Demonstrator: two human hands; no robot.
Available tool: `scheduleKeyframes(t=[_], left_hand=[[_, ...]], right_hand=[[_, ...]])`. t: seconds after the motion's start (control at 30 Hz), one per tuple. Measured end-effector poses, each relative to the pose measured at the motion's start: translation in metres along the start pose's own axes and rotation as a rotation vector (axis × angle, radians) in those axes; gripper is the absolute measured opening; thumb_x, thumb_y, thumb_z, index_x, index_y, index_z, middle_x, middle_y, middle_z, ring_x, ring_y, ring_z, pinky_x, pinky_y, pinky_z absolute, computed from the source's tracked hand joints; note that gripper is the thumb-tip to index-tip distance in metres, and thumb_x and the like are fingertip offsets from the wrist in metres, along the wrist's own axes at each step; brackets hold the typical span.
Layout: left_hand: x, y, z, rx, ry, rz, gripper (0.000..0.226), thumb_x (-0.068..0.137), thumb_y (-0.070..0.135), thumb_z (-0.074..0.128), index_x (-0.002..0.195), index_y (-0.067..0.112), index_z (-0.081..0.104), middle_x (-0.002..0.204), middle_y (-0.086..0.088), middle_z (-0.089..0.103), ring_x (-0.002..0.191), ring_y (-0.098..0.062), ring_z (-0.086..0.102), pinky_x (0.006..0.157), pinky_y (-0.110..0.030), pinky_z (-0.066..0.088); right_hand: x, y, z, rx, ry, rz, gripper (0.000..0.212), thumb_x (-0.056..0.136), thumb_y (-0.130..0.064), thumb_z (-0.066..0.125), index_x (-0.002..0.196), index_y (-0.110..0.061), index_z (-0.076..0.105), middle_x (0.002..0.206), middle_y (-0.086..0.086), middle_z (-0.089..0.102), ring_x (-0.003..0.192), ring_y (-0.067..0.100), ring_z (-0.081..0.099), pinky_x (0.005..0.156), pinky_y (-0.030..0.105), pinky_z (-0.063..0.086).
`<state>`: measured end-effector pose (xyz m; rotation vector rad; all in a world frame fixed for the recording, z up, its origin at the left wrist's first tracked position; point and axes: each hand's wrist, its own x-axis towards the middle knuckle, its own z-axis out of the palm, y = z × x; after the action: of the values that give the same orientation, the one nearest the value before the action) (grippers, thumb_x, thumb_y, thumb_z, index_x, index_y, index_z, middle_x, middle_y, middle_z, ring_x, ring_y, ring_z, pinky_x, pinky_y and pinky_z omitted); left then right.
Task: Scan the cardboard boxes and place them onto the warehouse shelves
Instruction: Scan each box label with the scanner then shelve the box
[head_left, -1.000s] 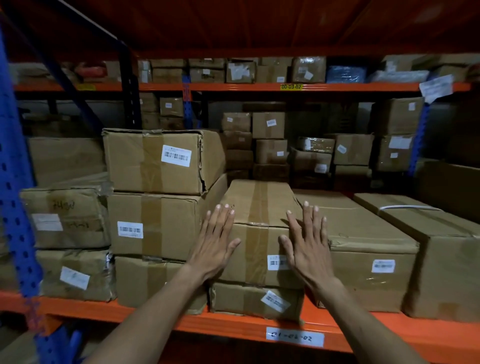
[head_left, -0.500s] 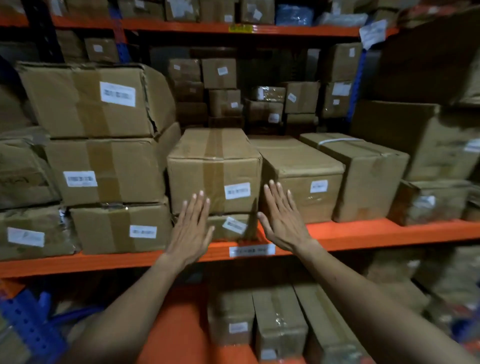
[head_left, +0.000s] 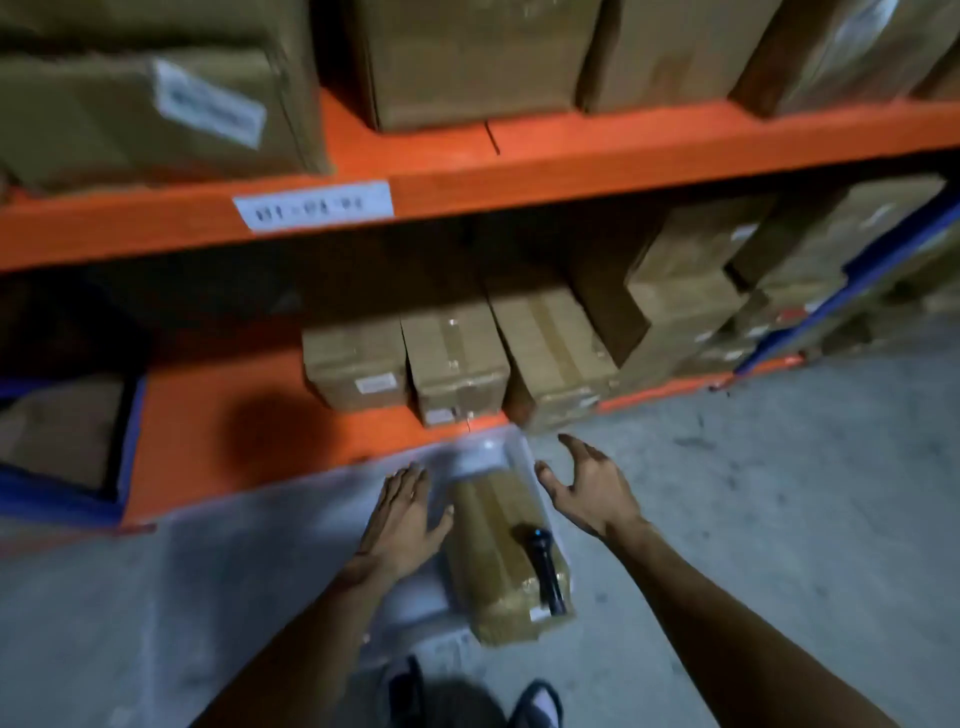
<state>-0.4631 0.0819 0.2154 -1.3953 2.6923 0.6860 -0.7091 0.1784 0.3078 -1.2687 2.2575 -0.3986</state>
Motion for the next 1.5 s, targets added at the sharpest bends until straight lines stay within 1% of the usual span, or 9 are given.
scheduleKeyframes(t=[0.1,0.17,0.33,0.77,0.93,1.1,1.23,1.33,1.5], left_hand=[[-0.012,0.019,0.059,-0.050,-0.067,-0.013,0.092,0.083,0.065,0.024,0.145,-0.001,0.041,0.152,-0.021,0.040,0.142,-0.035,0.036,0.120,-0.041,0.021],[-0.014,0.025,0.097,-0.050,-0.096,0.025,0.087,0.088,0.065,0.022,0.145,0.002,0.041,0.149,-0.018,0.045,0.138,-0.033,0.041,0.118,-0.041,0.030],[-0.005,0.024,0.189,-0.060,-0.147,0.145,0.053,0.095,0.045,0.039,0.112,0.002,0.064,0.106,-0.022,0.071,0.094,-0.037,0.070,0.076,-0.046,0.060],[0.007,-0.018,0.401,-0.120,-0.152,0.123,0.053,0.095,0.044,0.050,0.136,0.009,0.047,0.130,-0.018,0.059,0.120,-0.037,0.056,0.100,-0.054,0.048],[-0.010,-0.025,0.431,-0.185,-0.133,-0.009,0.075,0.097,0.062,0.032,0.157,0.028,0.002,0.162,-0.003,0.014,0.148,-0.035,0.021,0.106,-0.070,0.030],[0.002,-0.027,0.430,-0.243,-0.098,0.005,0.069,0.103,0.057,0.021,0.155,0.013,0.021,0.163,-0.014,0.019,0.149,-0.038,0.020,0.104,-0.062,0.042],[0.025,-0.030,0.395,-0.252,-0.009,0.083,0.060,0.102,0.055,0.023,0.154,0.026,0.021,0.161,-0.012,0.022,0.145,-0.040,0.029,0.104,-0.064,0.041],[0.064,-0.033,0.365,-0.255,0.142,0.070,0.053,0.100,0.058,0.032,0.148,0.038,0.039,0.161,-0.004,0.026,0.148,-0.027,0.023,0.112,-0.043,0.030],[0.149,-0.053,0.336,-0.030,0.226,0.052,0.043,0.097,0.031,0.042,0.140,0.039,0.043,0.153,-0.014,0.037,0.142,-0.042,0.031,0.109,-0.063,0.033]], right_hand=[[-0.014,0.056,0.045,-0.026,-0.101,0.074,0.060,0.096,-0.047,0.065,0.143,-0.011,0.055,0.138,0.014,0.064,0.126,0.035,0.058,0.100,0.039,0.047],[-0.017,0.088,0.077,-0.028,-0.138,0.106,0.062,0.095,-0.048,0.065,0.144,-0.011,0.054,0.139,0.014,0.063,0.127,0.035,0.058,0.101,0.039,0.047],[-0.005,0.157,0.168,-0.017,-0.245,0.199,0.071,0.095,-0.050,0.064,0.155,-0.023,0.038,0.145,0.011,0.055,0.127,0.035,0.056,0.099,0.040,0.048],[0.045,0.250,0.336,0.017,-0.141,0.304,0.088,0.091,-0.056,0.067,0.161,-0.027,0.022,0.138,0.014,0.051,0.119,0.036,0.057,0.094,0.049,0.052],[0.055,0.259,0.339,0.099,-0.086,0.302,0.083,0.093,-0.040,0.068,0.161,-0.023,0.025,0.135,0.014,0.061,0.116,0.039,0.061,0.092,0.050,0.053],[0.049,0.264,0.312,0.307,-0.079,0.354,0.072,0.094,-0.034,0.067,0.156,-0.036,0.030,0.115,0.008,0.069,0.104,0.035,0.068,0.088,0.047,0.057],[0.044,0.262,0.289,0.568,0.010,0.381,0.065,0.096,-0.021,0.064,0.148,-0.047,0.036,0.104,-0.004,0.068,0.091,0.015,0.069,0.076,0.030,0.059],[0.042,0.253,0.278,0.685,0.105,0.360,0.065,0.099,-0.013,0.061,0.149,-0.045,0.036,0.110,-0.004,0.068,0.091,0.013,0.071,0.068,0.016,0.056],[0.042,0.233,0.281,0.835,0.158,0.311,0.073,0.100,-0.007,0.062,0.153,-0.046,0.031,0.128,0.002,0.064,0.088,0.020,0.074,0.076,0.035,0.064]])
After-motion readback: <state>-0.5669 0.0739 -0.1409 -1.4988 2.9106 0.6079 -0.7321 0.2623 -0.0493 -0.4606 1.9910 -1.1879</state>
